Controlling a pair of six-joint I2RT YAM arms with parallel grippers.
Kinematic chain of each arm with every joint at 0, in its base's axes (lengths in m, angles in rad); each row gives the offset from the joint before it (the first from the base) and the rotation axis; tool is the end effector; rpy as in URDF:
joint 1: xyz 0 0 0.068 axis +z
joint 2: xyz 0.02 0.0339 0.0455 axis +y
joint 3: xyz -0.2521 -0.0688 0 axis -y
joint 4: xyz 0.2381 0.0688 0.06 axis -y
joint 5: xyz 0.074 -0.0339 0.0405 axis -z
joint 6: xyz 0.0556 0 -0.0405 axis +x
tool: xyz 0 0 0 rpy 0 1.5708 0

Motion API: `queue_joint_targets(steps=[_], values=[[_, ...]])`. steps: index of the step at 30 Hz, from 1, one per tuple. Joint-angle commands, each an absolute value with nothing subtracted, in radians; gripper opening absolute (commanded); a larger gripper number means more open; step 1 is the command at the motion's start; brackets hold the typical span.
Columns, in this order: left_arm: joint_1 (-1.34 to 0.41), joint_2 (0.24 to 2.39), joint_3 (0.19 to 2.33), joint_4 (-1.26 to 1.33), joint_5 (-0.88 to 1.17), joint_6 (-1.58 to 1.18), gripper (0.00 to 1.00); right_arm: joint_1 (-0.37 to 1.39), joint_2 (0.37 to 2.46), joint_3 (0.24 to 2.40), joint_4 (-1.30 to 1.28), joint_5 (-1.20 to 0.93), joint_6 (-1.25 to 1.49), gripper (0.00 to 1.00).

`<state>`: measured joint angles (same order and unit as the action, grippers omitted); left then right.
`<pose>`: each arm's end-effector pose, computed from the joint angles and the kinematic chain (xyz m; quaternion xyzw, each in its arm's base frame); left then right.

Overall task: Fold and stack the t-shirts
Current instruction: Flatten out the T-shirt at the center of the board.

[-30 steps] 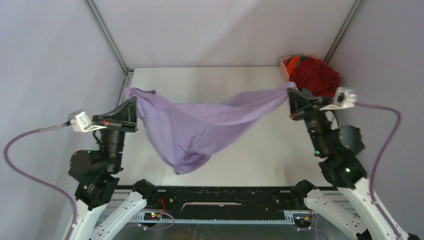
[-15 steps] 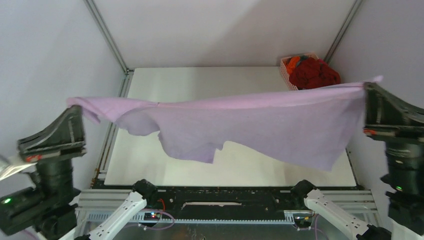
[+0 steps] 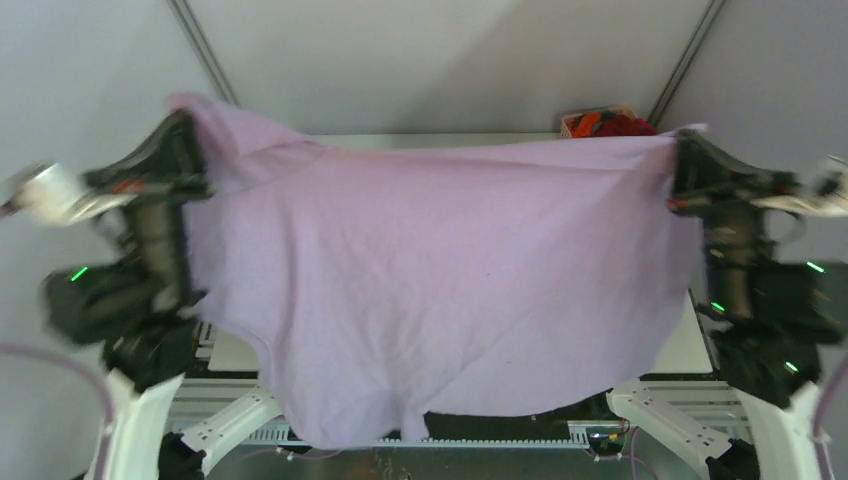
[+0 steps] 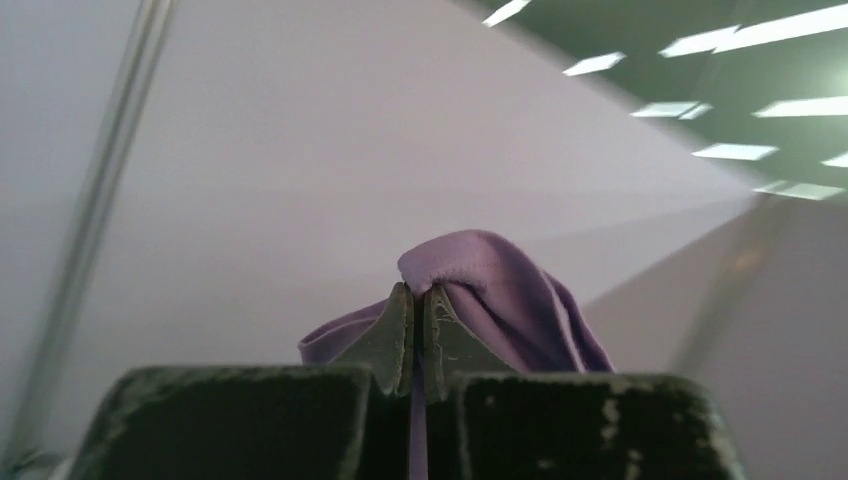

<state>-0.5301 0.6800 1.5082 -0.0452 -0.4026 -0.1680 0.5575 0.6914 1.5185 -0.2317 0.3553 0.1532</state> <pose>0.0365 0.0039 0.5763 -0.1139 0.4031 -0.2373 0.8765 0.0503 0.0086 0.5608 0.0603 0.4832 0.2249 0.8440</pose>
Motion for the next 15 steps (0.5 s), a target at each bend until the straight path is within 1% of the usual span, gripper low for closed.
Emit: queue_joint_targets(steps=[1,4,5,6,8,9,10,11,12,13,14,15], values=[[-0.506,0.926,1.394,0.094,-0.67,0.028,0.0,0.534,0.828,1.352,-0.149,0.695,0.125,0.0],[-0.431,1.084,1.273,0.143,-0.647,0.044,0.0,0.451,0.93,1.177,-0.128,0.698,0.236,0.0],[-0.402,1.148,1.22,0.179,-0.634,0.027,0.02,0.414,0.968,1.12,-0.111,0.666,0.283,0.0],[-0.379,1.214,1.175,0.212,-0.621,0.01,0.06,0.378,1.015,1.07,-0.099,0.631,0.335,0.0],[-0.34,1.368,1.124,0.238,-0.595,-0.046,0.17,0.317,1.141,0.99,-0.076,0.553,0.453,0.0],[-0.331,1.453,1.121,0.237,-0.597,-0.072,0.26,0.295,1.199,0.962,-0.058,0.522,0.498,0.01],[-0.326,1.536,1.138,0.22,-0.605,-0.095,0.43,0.278,1.262,0.944,-0.045,0.493,0.54,0.07],[-0.324,1.643,1.171,0.165,-0.631,-0.122,0.72,0.26,1.32,0.941,-0.037,0.455,0.574,0.18],[-0.324,1.709,1.218,0.103,-0.662,-0.154,0.9,0.245,1.376,0.942,-0.024,0.41,0.585,0.35],[-0.324,1.757,1.271,0.05,-0.676,-0.188,0.98,0.229,1.415,0.946,-0.014,0.369,0.596,0.46],[-0.324,1.79,1.321,0.014,-0.676,-0.205,0.99,0.219,1.447,0.953,-0.012,0.337,0.601,0.79],[-0.324,1.806,1.34,-0.016,-0.676,-0.215,1.0,0.213,1.464,0.96,-0.012,0.319,0.599,0.97]])
